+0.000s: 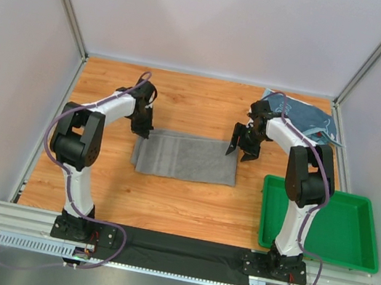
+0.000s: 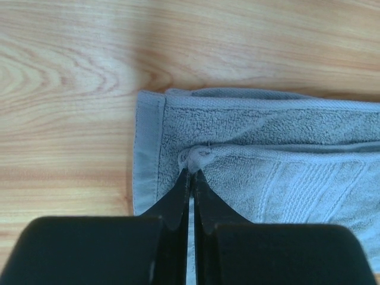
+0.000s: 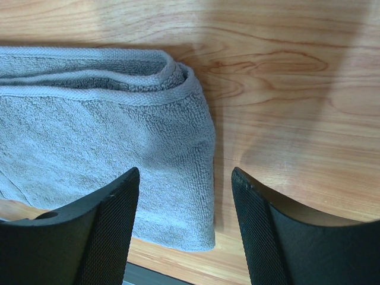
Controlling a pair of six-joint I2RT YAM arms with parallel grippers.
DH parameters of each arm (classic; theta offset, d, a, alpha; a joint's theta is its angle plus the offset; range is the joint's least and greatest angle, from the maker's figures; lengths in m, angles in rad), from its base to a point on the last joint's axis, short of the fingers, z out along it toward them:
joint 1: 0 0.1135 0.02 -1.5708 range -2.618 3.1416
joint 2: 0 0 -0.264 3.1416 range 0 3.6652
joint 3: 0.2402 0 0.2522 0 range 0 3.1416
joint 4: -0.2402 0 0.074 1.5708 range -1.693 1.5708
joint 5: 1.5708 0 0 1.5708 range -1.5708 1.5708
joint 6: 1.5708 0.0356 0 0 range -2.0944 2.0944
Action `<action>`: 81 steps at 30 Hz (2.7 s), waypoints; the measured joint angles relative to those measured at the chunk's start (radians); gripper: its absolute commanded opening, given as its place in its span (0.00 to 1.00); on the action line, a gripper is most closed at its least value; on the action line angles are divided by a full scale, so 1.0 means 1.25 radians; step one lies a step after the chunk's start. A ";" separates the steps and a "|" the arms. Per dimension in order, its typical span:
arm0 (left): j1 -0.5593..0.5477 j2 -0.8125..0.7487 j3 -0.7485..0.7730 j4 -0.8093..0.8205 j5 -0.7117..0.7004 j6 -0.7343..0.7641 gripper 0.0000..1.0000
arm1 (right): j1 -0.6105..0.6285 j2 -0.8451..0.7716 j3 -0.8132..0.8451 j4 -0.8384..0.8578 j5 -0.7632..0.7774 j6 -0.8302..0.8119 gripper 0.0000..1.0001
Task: Roll the towels
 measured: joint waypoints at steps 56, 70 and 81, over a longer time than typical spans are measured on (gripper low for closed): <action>0.002 -0.029 0.207 -0.221 -0.144 0.053 0.39 | 0.043 -0.156 -0.089 0.261 -0.351 0.068 0.51; -0.097 -0.115 -0.033 -0.172 -0.038 -0.012 0.37 | -0.009 0.109 0.010 0.287 -0.345 0.081 0.47; -0.031 -0.011 -0.034 -0.157 -0.042 -0.015 0.34 | -0.036 0.106 -0.017 0.302 -0.341 0.097 0.47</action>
